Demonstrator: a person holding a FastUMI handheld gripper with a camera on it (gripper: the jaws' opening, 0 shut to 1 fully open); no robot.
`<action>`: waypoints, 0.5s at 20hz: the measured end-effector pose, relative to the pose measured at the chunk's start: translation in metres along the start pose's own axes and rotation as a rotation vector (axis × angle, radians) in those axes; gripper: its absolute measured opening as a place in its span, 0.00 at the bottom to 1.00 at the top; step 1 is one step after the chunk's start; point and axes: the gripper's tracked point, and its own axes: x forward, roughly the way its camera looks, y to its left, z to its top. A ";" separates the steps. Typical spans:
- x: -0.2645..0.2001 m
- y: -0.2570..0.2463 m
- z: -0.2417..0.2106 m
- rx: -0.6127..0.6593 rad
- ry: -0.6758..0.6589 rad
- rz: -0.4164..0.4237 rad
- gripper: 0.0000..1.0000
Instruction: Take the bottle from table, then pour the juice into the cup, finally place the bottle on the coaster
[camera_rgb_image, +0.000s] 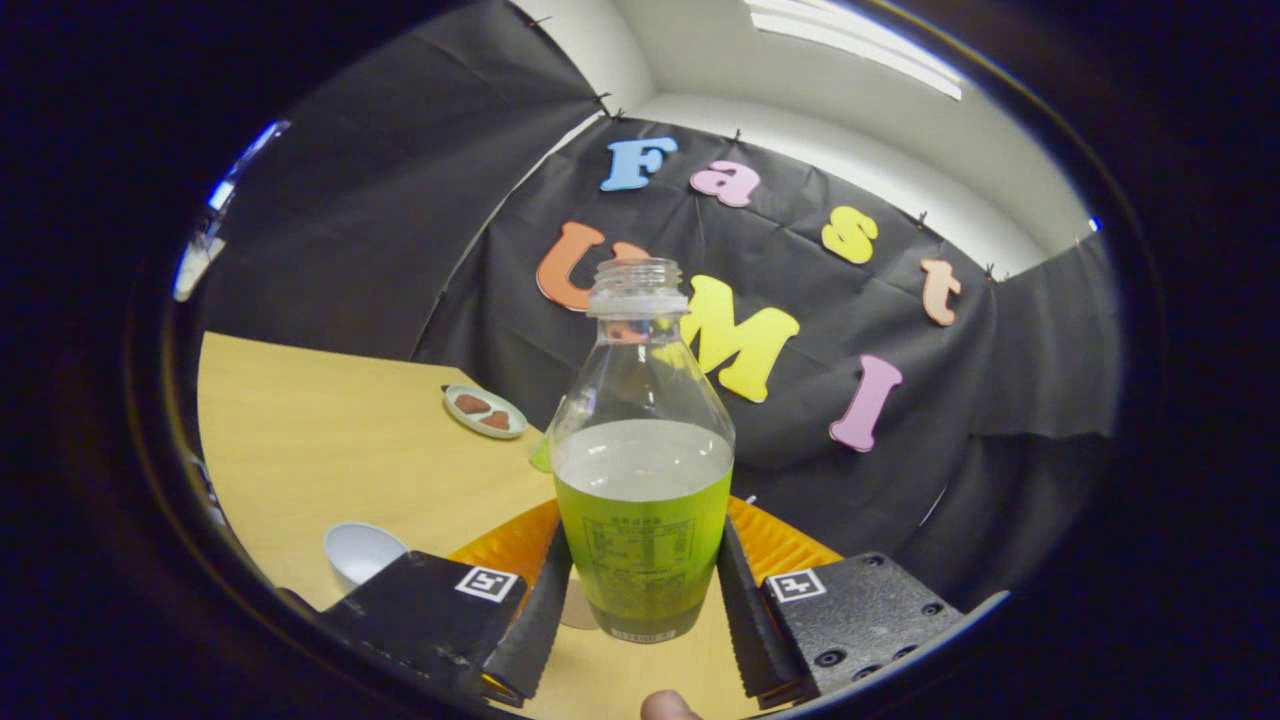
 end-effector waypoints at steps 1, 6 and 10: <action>0.001 -0.003 0.000 0.040 -0.005 0.005 0.76; 0.017 0.001 -0.008 0.233 0.012 0.069 0.76; 0.035 0.003 -0.012 0.276 0.010 0.103 0.76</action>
